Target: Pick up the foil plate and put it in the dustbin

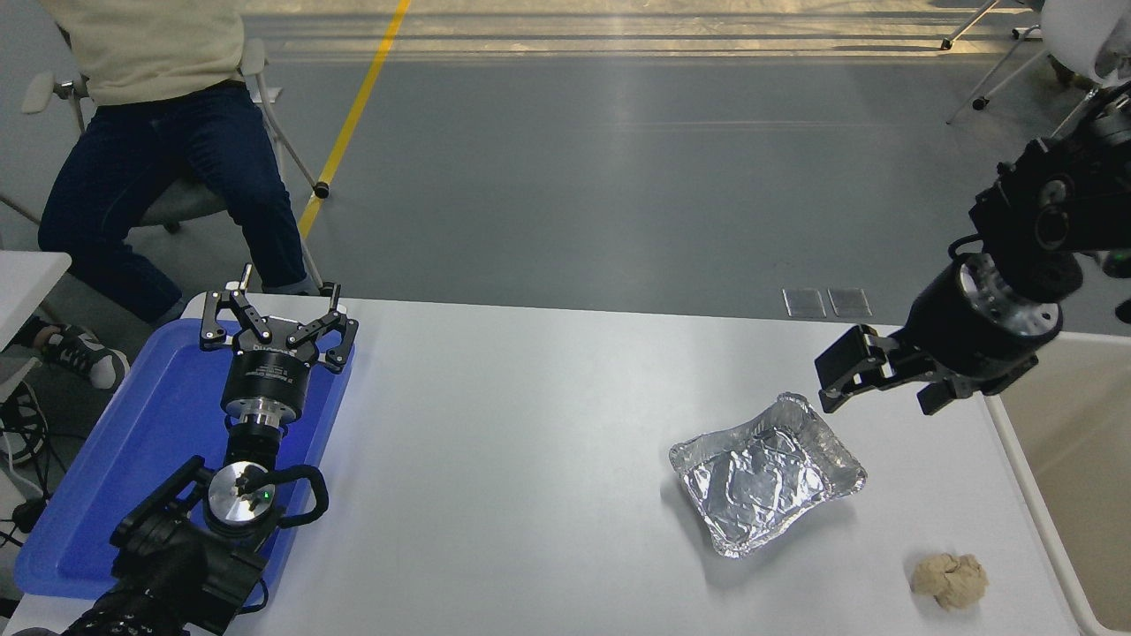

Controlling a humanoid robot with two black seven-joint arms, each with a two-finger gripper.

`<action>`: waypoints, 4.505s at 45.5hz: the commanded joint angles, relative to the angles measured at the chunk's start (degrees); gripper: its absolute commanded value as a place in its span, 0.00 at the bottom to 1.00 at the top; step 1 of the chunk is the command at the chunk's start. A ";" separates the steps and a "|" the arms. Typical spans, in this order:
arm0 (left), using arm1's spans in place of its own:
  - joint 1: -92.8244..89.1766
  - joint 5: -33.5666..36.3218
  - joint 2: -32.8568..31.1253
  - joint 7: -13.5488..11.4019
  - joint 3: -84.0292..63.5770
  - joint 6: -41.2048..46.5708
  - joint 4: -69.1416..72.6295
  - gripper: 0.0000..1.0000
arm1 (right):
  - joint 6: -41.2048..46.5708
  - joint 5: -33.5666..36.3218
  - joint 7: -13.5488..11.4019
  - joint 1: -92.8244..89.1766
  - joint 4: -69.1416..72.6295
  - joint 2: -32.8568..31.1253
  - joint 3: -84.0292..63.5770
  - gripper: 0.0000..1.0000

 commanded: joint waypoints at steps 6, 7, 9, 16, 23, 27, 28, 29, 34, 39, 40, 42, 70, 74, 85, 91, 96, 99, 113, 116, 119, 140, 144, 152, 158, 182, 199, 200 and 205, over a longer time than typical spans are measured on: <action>0.00 0.07 0.00 0.09 0.00 -0.01 0.00 1.00 | -10.81 -7.19 0.01 -12.28 -6.51 -3.71 1.65 1.00; 0.00 0.07 0.00 0.09 0.00 -0.01 0.00 1.00 | -11.51 -7.20 0.10 -13.16 -7.04 -3.71 2.17 1.00; 0.00 0.07 0.00 0.09 0.00 -0.01 0.00 1.00 | -12.74 -7.37 0.01 -15.18 -8.09 -3.71 3.40 1.00; 0.00 0.07 0.00 0.09 0.00 -0.01 0.00 1.00 | -15.82 -10.18 0.10 -22.30 -12.93 -3.45 7.27 1.00; 0.00 0.07 0.00 0.09 0.00 -0.01 0.00 1.00 | -18.81 -13.52 0.36 -30.56 -18.99 -2.48 11.31 1.00; 0.00 0.07 0.00 0.09 0.00 -0.01 0.00 1.00 | -20.92 -15.10 0.54 -35.13 -22.07 -1.60 14.04 1.00; 0.00 0.07 0.00 0.09 0.00 -0.01 0.00 1.00 | -21.27 -15.37 0.54 -36.19 -22.77 -1.34 14.65 1.00; 0.00 0.07 0.00 0.09 0.00 -0.01 0.00 1.00 | -21.62 -15.72 0.54 -37.24 -23.47 -1.08 15.27 1.00; 0.00 0.07 0.00 0.09 0.00 -0.01 0.00 1.00 | -23.20 -17.30 0.63 -42.08 -28.13 0.42 18.17 1.00; 0.00 0.07 0.00 0.09 0.00 -0.01 0.00 1.00 | -23.64 -20.11 0.63 -47.18 -34.28 2.26 19.58 1.00; 0.00 0.07 0.00 0.09 0.00 -0.01 0.00 1.00 | -23.73 -20.81 0.63 -47.97 -35.25 2.53 19.75 1.00; 0.00 0.07 0.00 0.09 0.00 -0.01 0.00 1.00 | -23.91 -21.96 0.63 -49.46 -36.83 2.97 20.46 1.00; 0.00 0.07 0.00 0.09 0.00 -0.01 0.00 1.00 | -27.25 -25.21 0.63 -62.56 -53.10 10.70 23.62 0.98; 0.00 0.07 0.00 0.09 0.00 -0.01 0.00 1.00 | -27.34 -25.21 0.71 -62.83 -53.10 11.06 23.71 0.94; 0.00 0.07 0.00 0.09 0.00 -0.01 0.00 1.00 | -29.10 -25.13 0.71 -63.45 -53.19 11.50 23.71 0.77; 0.00 0.07 0.00 0.09 0.00 -0.01 0.00 1.00 | -29.18 -25.13 0.71 -63.53 -53.19 11.50 23.71 0.50; 0.00 0.07 0.00 0.09 0.00 -0.01 0.00 1.00 | -29.18 -25.21 0.71 -63.80 -53.19 11.50 23.71 0.24; 0.00 0.07 0.00 0.09 0.00 -0.01 0.00 1.00 | -29.10 -25.21 0.80 -63.89 -53.01 11.50 23.71 0.14; 0.00 0.07 0.00 0.09 0.00 -0.01 0.00 1.00 | -29.10 -25.13 1.42 -63.27 -52.31 11.41 23.71 0.00; 0.00 0.07 0.00 0.09 0.00 -0.01 0.00 1.00 | -29.10 -25.13 1.50 -62.83 -52.13 11.32 23.71 0.00; 0.00 0.07 0.00 0.09 0.00 -0.01 0.00 1.00 | -29.01 -25.13 1.77 -62.22 -51.08 10.79 23.71 0.00; 0.00 0.07 0.00 0.17 0.00 -0.01 -0.09 1.00 | -24.70 -24.34 1.86 -37.97 -26.04 -3.62 16.08 0.00; 0.00 0.07 0.00 0.17 0.00 -0.01 0.00 1.00 | -24.44 -23.98 1.86 -32.17 -22.00 -4.94 13.00 0.00; 0.00 0.07 0.00 0.17 0.00 -0.01 -0.09 1.00 | -21.10 -23.72 1.77 -19.78 -14.44 -7.58 7.28 0.00; 0.00 0.07 0.00 0.17 0.00 -0.01 0.00 1.00 | -18.03 -21.62 1.59 -11.08 -10.48 -7.49 2.89 0.00; 0.00 0.07 0.08 0.26 0.00 -0.01 -0.09 1.00 | -9.59 -18.01 1.77 9.94 -0.45 -5.20 -6.43 0.00; 0.00 0.07 0.08 0.26 0.00 -0.01 -0.09 1.00 | -2.91 -17.74 1.77 14.34 -0.45 -5.55 -7.75 0.00; 0.00 0.07 0.08 0.26 0.00 -0.01 -0.09 1.00 | -2.64 -17.48 1.77 14.34 -0.45 -5.55 -7.75 0.00; 0.00 0.07 0.08 0.26 0.00 -0.01 -0.09 1.00 | -0.97 -12.75 1.77 14.07 -0.45 -5.55 -7.67 0.00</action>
